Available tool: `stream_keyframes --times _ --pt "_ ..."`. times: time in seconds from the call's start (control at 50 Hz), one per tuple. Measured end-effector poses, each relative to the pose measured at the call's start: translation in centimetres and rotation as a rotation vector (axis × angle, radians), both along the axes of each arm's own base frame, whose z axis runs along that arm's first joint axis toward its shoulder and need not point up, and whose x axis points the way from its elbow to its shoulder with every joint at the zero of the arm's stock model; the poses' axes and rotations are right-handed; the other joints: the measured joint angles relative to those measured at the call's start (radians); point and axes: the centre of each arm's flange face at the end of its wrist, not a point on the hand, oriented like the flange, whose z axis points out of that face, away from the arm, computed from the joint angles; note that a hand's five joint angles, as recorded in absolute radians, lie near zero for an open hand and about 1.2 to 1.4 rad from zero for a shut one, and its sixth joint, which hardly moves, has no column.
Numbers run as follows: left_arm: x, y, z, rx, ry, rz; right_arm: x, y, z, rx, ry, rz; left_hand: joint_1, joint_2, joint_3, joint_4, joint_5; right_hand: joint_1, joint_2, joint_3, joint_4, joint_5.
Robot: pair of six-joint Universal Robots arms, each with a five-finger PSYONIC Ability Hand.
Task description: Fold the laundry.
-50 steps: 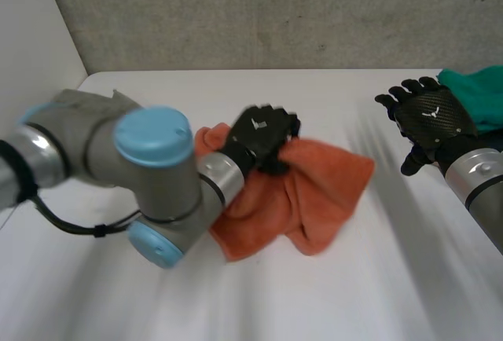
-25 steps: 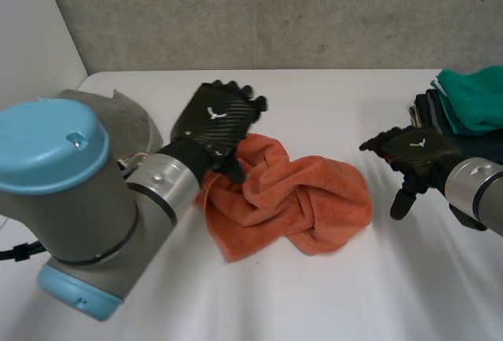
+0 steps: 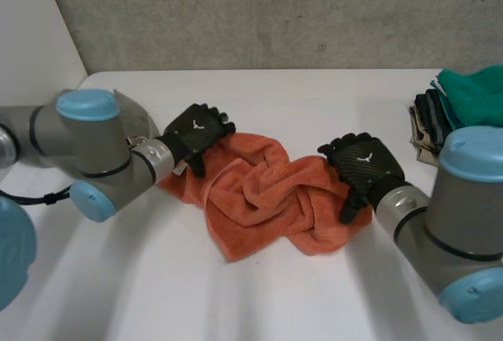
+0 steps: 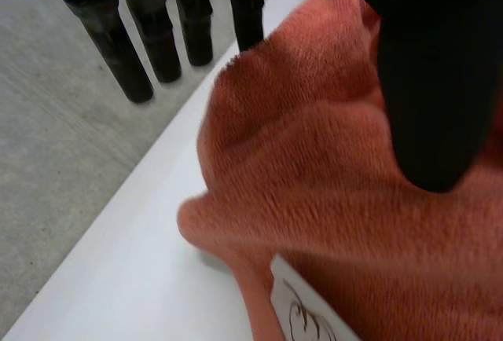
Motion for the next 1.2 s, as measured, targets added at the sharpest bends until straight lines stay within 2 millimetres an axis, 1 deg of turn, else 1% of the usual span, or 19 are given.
stream_keyframes --times 0.04,0.06,0.12,0.22,0.3,0.4,0.44,0.48,0.54,0.56,0.62,0.64,0.68,0.72,0.76,0.92,1.0,1.02,1.2 --pt "-0.1 -0.3 -0.8 -0.009 -0.018 0.0 0.3 -0.3 -0.8 -0.003 0.001 0.001 0.151 0.119 0.129 0.133 0.134 0.234 0.227 0.223 0.221 0.221" --pt "-0.2 -0.4 -1.1 -0.013 -0.026 0.002 0.5 -0.5 -1.1 -0.006 0.001 0.001 0.482 0.429 0.434 0.441 0.437 0.406 0.419 0.389 0.385 0.383" --pt "-0.3 -0.5 -1.5 -0.023 -0.044 0.021 0.8 -1.1 -1.6 -0.021 -0.001 0.001 0.744 0.739 0.736 0.747 0.737 0.833 0.855 0.835 0.823 0.818" --pt "-0.2 -0.1 0.0 -0.05 -0.057 0.094 1.2 -2.6 -0.5 -0.081 -0.016 0.002 0.745 0.805 0.81 0.822 0.774 0.855 0.921 0.925 0.934 0.875" --pt "0.2 1.5 3.7 -0.083 -0.038 0.163 1.9 -5.0 2.2 -0.191 -0.04 0.003 0.745 0.806 0.811 0.822 0.774 0.855 0.921 0.927 0.936 0.875" --pt "0.9 5.8 7.9 -0.079 0.018 0.189 2.5 -9.0 4.8 -0.337 -0.024 -0.004 0.745 0.806 0.811 0.822 0.774 0.855 0.921 0.927 0.937 0.875" --pt "1.3 8.9 9.0 -0.043 0.053 0.182 2.8 -10.5 5.3 -0.396 -0.011 0.003 0.745 0.807 0.812 0.822 0.774 0.855 0.921 0.927 0.937 0.875" --pt "1.6 11.4 9.2 0.0 0.078 0.175 3.6 -13.0 5.5 -0.503 -0.005 0.028 0.745 0.807 0.812 0.823 0.774 0.855 0.921 0.927 0.937 0.875" --pt "1.6 14.5 8.4 0.074 0.099 0.161 4.4 -14.8 4.9 -0.588 -0.016 0.062 0.745 0.808 0.812 0.826 0.774 0.855 0.921 0.927 0.937 0.875" --pt "1.6 14.5 8.4 0.074 0.099 0.161 4.4 -14.8 4.9 -0.588 -0.016 0.062 0.745 0.808 0.812 0.826 0.774 0.855 0.921 0.927 0.937 0.875" --pt "0.7 17.9 6.8 0.157 0.111 0.122 5.4 -16.0 3.0 -0.636 -0.029 0.11 0.745 0.808 0.812 0.826 0.774 0.833 0.88 0.884 0.892 0.851" --pt "0.6 18.3 6.6 0.165 0.111 0.117 5.5 -16.0 2.7 -0.637 -0.03 0.116 0.745 0.808 0.812 0.826 0.774 0.809 0.845 0.863 0.869 0.829" --pt "0.1 19.2 5.8 0.186 0.115 0.108 5.9 -16.0 1.2 -0.622 -0.03 0.142 0.727 0.77 0.775 0.794 0.756 0.421 0.463 0.481 0.486 0.443" --pt "-0.2 19.3 5.2 0.19 0.117 0.118 6.0 -15.7 0.3 -0.601 -0.027 0.154 0.472 0.521 0.532 0.535 0.533 0.113 0.129 0.155 0.176 0.127" --pt "-0.2 19.0 5.0 0.181 0.12 0.143 6.0 -15.4 0.2 -0.584 -0.025 0.152 0.129 0.208 0.222 0.219 0.22 -0.026 -0.017 0.002 0.002 -0.019" --pt "1.8 16.1 7.0 0.092 0.167 0.294 3.3 -13.9 4.0 -0.54 -0.004 0.062 0.025 0.034 0.047 0.037 0.036 -0.041 -0.05 -0.051 -0.051 -0.041" --pt "2.9 15.8 8.0 0.069 0.184 0.329 1.2 -12.9 5.8 -0.492 0.023 0.023 0.025 0.034 0.047 0.037 0.036 -0.041 -0.05 -0.051 -0.051 -0.041" --pt "3.8 15.9 8.7 0.056 0.194 0.35 -0.5 -11.9 6.7 -0.43 0.052 0.002 0.025 0.034 0.047 0.037 0.036 -0.041 -0.05 -0.051 -0.051 -0.041" --pt "6.1 18.5 7.8 0.104 0.15 0.371 -5.2 -8.7 6.0 -0.088 0.141 -0.001 0.012 0.011 0.027 0.016 0.014 0.027 0.036 0.035 0.034 0.035"
